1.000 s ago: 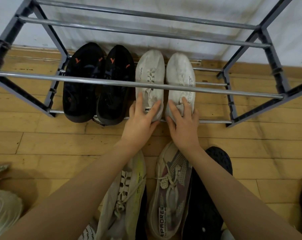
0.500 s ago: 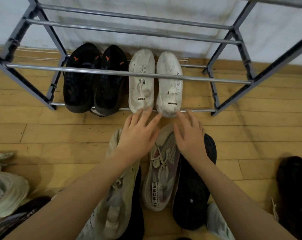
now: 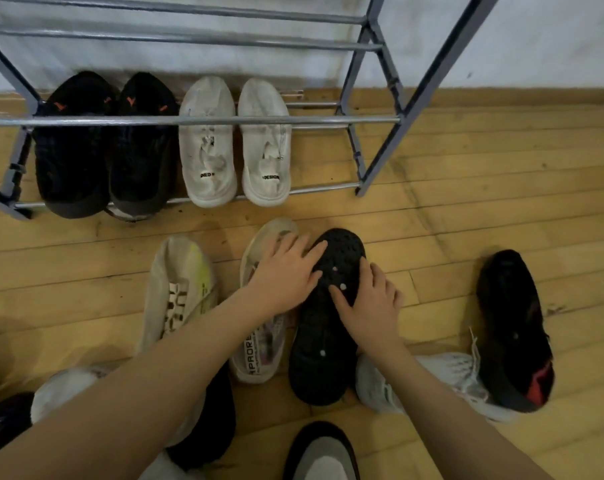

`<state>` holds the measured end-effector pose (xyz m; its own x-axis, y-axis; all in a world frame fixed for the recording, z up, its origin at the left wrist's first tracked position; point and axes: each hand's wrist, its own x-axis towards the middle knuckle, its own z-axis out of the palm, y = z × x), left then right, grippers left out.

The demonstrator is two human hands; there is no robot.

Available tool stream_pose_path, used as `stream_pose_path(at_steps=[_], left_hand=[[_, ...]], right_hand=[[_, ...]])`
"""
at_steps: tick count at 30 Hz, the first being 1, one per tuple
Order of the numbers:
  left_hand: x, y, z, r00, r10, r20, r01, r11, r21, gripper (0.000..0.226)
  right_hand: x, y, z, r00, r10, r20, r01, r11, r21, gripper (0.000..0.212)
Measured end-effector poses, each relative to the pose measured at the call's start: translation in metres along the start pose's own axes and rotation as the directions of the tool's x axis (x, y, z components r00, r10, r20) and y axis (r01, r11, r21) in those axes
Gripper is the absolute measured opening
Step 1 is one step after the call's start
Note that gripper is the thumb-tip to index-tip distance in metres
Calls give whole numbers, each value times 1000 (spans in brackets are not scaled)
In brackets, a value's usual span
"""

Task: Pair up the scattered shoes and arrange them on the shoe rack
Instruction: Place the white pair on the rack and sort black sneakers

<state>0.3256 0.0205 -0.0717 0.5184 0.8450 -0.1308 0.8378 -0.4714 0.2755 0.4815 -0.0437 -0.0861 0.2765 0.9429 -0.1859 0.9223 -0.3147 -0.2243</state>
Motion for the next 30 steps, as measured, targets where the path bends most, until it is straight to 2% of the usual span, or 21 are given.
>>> stream_pose_path(at_steps=[3,5,7,10,14,18,22,27,30], left_hand=[[13,-2,11,992,21,126,-29,998,62,62],[16,-4,13,990,47,135,-51,998,31,63],[14,-5,12,995,69,77,-68,998,-13,63],[2,-9,9,990,104,-94,-110,991,-70,64],[-21,-6,-1,963,71,-261,-120,977,-176,68],[-38,-1,-19,962,4,-271,-112,917,-382,67],[-55,-3,-38,933,-13,-359,-108,943,-315,65],[-88,-19,-56,888,-29,-460,-139,935,-327,63],[-105,-20,-62,913,-123,-388,-80,880,-467,61]], right_hand=[[0,0,3,999,-33,27,30,993,111,69],[-1,-2,0,997,-70,-10,71,976,207,66],[-3,-2,-3,995,-88,-52,99,956,276,65],[-11,-3,-7,988,-112,-110,146,916,374,62],[-22,-7,-18,958,-137,-253,242,861,447,59],[-27,-22,-32,924,-180,-338,304,880,364,60],[-31,-35,-47,911,-226,-344,342,881,327,62],[-46,-56,-66,773,-380,-508,536,819,203,59],[-53,-68,-68,693,-449,-564,617,774,143,51]])
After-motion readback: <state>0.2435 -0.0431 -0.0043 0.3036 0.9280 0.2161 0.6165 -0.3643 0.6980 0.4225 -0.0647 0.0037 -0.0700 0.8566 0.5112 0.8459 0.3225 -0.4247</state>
